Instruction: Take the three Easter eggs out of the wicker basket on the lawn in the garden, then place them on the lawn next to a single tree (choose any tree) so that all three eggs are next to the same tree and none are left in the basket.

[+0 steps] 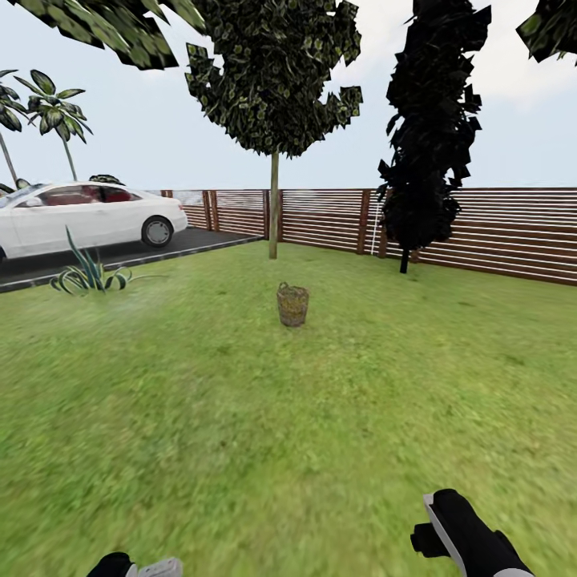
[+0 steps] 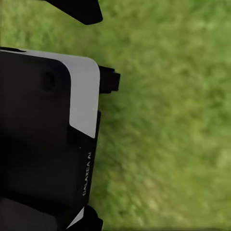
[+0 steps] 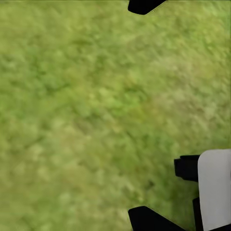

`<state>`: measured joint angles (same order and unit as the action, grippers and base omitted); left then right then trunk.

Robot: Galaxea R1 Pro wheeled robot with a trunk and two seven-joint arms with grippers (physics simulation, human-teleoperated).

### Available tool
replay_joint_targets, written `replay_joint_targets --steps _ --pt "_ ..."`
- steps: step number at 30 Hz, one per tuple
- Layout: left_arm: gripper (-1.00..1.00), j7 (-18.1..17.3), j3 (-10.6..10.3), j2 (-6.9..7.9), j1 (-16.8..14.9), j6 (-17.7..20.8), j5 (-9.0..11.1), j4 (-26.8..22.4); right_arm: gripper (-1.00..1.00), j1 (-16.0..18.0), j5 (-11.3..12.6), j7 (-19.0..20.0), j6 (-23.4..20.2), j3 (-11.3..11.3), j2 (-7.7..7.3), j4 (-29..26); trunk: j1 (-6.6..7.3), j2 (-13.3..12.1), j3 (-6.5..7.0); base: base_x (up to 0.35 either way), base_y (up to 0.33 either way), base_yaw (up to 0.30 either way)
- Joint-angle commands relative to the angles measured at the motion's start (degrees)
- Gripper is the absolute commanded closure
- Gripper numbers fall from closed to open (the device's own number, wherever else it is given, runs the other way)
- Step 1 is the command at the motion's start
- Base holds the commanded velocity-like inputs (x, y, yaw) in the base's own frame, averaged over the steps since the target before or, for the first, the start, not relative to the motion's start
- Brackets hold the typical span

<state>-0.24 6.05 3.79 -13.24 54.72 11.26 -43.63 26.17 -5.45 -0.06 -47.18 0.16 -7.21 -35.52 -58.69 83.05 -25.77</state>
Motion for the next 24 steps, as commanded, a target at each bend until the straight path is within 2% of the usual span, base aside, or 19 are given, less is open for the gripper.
replay_joint_targets --steps 1,12,23,24 --pt "-1.0 -0.02 0.1 -0.01 -0.03 0.26 0.14 -0.05 -1.0 0.02 -0.53 0.23 -0.29 0.02 0.0 -0.07 -0.03 0.03 -0.07 0.338 0.0 0.0" --pt "-1.0 -0.19 0.18 0.09 -0.03 0.29 0.17 -0.07 -1.0 0.02 -0.53 0.23 -0.29 0.02 0.0 -0.07 -0.03 0.03 -0.07 0.338 0.0 0.0" --pt "-1.0 -0.46 0.48 0.73 -0.03 0.29 0.17 -0.44 -1.0 0.02 -0.53 0.29 -0.29 0.02 -0.01 -0.07 -0.03 0.03 -0.07 0.343 0.0 0.0" --pt "-1.0 -0.54 0.57 1.17 -0.03 0.37 0.17 -0.59 -1.0 0.02 -0.53 0.31 -0.29 0.02 -0.01 -0.07 -0.03 0.03 -0.07 0.343 0.0 0.0"
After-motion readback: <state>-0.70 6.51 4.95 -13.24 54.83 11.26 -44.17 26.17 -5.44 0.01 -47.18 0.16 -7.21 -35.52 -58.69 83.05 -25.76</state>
